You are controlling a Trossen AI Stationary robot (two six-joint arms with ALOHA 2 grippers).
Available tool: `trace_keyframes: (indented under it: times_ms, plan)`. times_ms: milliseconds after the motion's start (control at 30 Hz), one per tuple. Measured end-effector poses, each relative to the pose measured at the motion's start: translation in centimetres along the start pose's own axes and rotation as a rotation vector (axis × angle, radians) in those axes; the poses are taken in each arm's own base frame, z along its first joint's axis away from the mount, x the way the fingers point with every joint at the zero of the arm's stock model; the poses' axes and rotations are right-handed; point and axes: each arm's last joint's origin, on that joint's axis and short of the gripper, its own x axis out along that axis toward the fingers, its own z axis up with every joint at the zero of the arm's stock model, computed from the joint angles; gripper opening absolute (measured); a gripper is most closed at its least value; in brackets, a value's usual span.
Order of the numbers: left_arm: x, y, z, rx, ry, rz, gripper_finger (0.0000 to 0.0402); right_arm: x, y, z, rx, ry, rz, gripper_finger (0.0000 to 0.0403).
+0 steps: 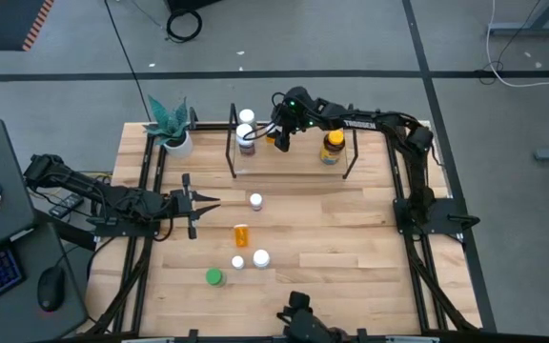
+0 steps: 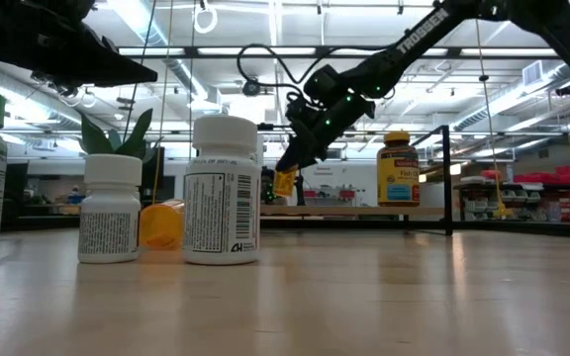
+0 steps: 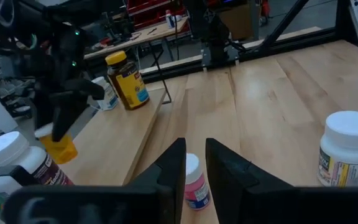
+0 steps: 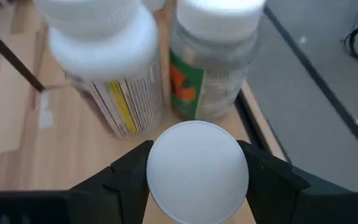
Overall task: Pick and place medicine bottles onto shelf by color
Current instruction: Put the top orange pill bottle on the shelf
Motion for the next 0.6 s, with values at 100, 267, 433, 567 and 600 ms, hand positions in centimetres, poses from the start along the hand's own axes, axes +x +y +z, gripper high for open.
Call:
trace_keyframes:
  times_ms: [100, 267, 433, 567, 600]
  plan:
    - [0.1, 0.2, 0.0, 0.001, 0.001, 0.013, 0.0068, 0.5, -0.7, 0.3, 0.005, 0.003, -0.005, 0.0226]
    - [0.2, 0.5, 0.0, 0.019, 0.003, 0.041, 0.0072, 1.5, -1.5, 1.6, -0.005, 0.019, 0.007, 0.0226]
    - [0.3, 0.7, -0.1, 0.019, 0.007, 0.056, 0.0067, 2.6, -2.0, 2.1, -0.024, 0.079, 0.028, 0.0226]
    - [0.3, 0.7, -0.1, 0.02, 0.008, 0.055, 0.0065, 3.2, -2.3, 2.3, -0.039, 0.086, 0.026, 0.0227]
    - [0.3, 0.7, -0.1, 0.02, 0.007, 0.055, 0.0065, 3.2, -2.3, 2.3, -0.041, 0.086, 0.026, 0.0227]
